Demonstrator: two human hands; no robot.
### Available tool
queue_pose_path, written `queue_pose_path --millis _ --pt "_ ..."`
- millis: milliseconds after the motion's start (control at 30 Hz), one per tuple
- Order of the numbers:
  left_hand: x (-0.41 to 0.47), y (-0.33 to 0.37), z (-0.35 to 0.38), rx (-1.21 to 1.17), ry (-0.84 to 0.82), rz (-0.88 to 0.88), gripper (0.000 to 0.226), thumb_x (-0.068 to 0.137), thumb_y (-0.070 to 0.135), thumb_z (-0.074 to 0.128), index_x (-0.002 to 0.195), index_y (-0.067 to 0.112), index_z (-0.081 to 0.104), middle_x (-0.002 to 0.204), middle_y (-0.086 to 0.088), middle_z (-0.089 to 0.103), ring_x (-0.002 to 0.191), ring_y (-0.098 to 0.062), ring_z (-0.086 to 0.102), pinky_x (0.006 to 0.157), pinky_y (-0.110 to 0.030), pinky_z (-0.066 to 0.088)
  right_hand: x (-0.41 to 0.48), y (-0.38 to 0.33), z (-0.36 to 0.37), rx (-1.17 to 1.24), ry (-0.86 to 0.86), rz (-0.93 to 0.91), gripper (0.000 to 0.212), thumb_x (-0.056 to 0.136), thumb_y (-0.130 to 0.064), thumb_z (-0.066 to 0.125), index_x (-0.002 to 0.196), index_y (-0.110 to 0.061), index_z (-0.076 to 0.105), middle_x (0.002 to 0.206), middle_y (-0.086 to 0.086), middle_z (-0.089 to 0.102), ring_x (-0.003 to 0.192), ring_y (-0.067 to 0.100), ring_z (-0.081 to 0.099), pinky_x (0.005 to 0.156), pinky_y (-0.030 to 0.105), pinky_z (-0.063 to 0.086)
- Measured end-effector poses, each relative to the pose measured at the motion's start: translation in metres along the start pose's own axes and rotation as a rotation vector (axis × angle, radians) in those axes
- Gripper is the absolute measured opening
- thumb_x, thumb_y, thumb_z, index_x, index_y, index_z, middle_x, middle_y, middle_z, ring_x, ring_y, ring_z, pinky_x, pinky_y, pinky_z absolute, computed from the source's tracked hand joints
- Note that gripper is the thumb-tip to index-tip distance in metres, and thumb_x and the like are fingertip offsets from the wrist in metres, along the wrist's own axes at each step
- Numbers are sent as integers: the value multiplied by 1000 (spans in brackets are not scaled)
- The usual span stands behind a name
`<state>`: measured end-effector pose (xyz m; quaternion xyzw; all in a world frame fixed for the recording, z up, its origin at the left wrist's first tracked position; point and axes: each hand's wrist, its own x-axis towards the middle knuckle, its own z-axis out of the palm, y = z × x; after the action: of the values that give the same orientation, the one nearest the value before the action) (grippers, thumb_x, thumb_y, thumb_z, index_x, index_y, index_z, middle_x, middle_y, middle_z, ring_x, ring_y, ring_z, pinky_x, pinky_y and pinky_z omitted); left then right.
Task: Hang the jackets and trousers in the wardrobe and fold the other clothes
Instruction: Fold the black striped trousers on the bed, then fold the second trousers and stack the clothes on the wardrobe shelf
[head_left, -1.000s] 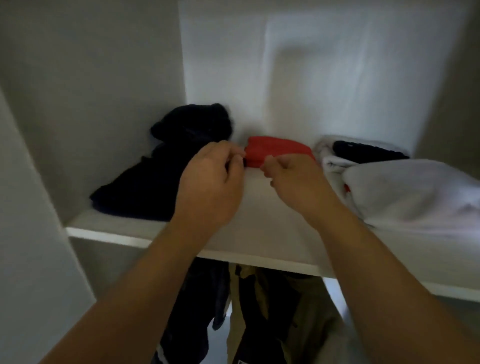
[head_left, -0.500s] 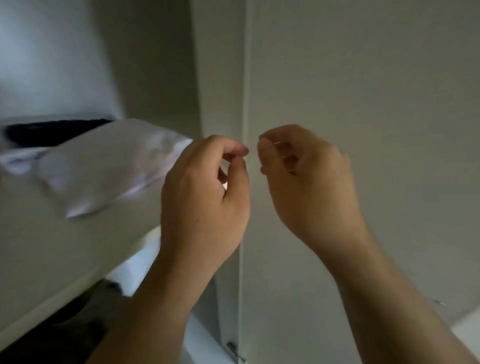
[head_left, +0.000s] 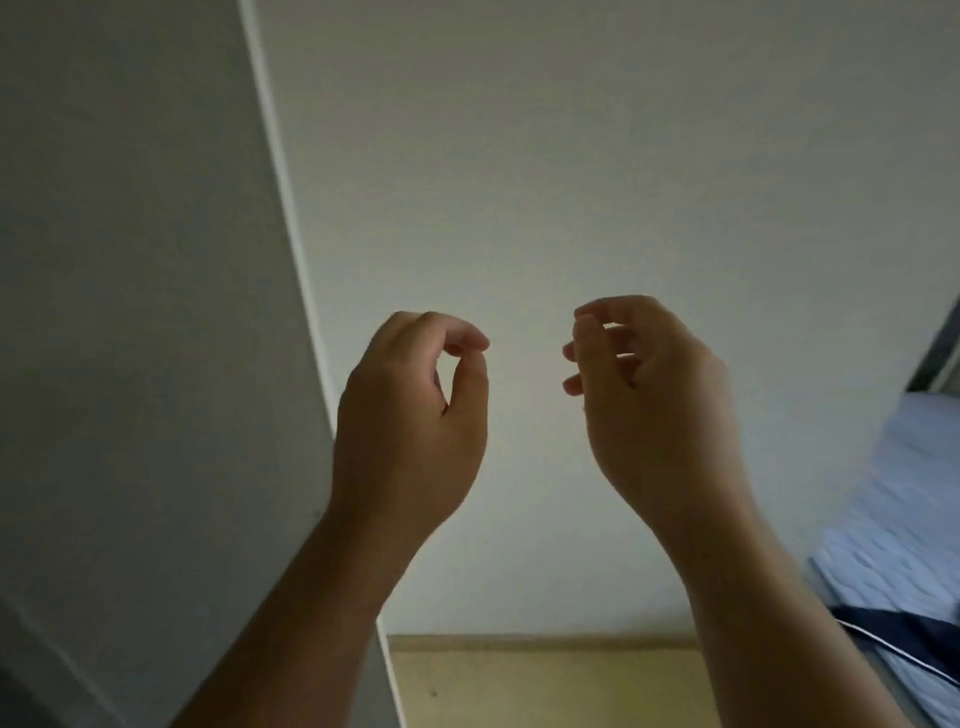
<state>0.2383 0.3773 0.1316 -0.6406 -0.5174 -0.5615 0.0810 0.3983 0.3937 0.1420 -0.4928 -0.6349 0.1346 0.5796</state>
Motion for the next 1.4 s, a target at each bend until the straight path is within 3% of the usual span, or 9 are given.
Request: queue_pose_path --millis 133,367,567,733,900,1067,1167,1267,1400 --pt "-15 67 94 -74 -95 11 10 94 18 61 98 24 68 97 14 63 67 -5 55 68 -5 38 12 70 -100 -117 47 64 13 102 -44 47 102 -41 60 92 -15 71 78 2 69 66 22 54" --pt "-24 167 251 -201 -335 91 9 92 18 64 97 24 68 94 15 61 70 2 52 70 -4 37 40 180 -234 -264 165 229 17 104 -42 47 110 -37 62 99 -13 71 89 9 69 80 42 58" --pt "-34 222 408 -344 -505 196 4 93 21 64 94 24 67 90 13 60 69 5 51 70 -1 37 75 294 -323 -403 289 361 15 104 -43 47 108 -37 60 101 -11 72 89 9 69 82 39 60" --pt "-51 259 557 -429 -801 235 7 92 21 65 91 28 65 86 17 56 70 5 52 66 -3 38 94 400 -395 -511 407 563 22 104 -40 49 110 -28 65 99 -7 74 83 11 71 76 33 59" --pt "-77 303 685 -493 -1039 302 7 93 20 65 91 27 67 91 13 62 70 6 50 68 -3 35 97 485 -455 -573 541 750 19 103 -34 51 104 -24 67 91 -3 74 78 17 70 77 38 58" --pt "-119 343 782 -491 -1218 314 8 92 22 65 90 29 66 95 11 65 73 -6 52 73 -25 44 90 561 -515 -626 568 888 19 102 -33 52 99 -23 68 88 -3 73 80 22 70 80 42 56" --pt "-147 364 835 -456 -1289 359 9 93 20 63 92 29 66 97 9 64 77 -9 54 76 -26 47 86 613 -548 -614 568 938 20 102 -35 52 100 -23 68 88 -3 74 82 23 70 82 41 55" --pt "-172 380 880 -408 -1363 391 13 92 21 63 88 33 63 94 12 63 72 0 54 65 -8 36 80 660 -578 -602 535 1029 20 102 -34 52 103 -23 68 94 1 75 90 26 68 84 40 53" --pt "-201 389 935 -333 -1506 428 14 91 21 62 87 35 61 93 14 61 72 2 53 67 -17 33 66 718 -599 -584 511 1178 20 101 -29 51 101 -20 68 98 5 74 95 30 65 81 36 49"
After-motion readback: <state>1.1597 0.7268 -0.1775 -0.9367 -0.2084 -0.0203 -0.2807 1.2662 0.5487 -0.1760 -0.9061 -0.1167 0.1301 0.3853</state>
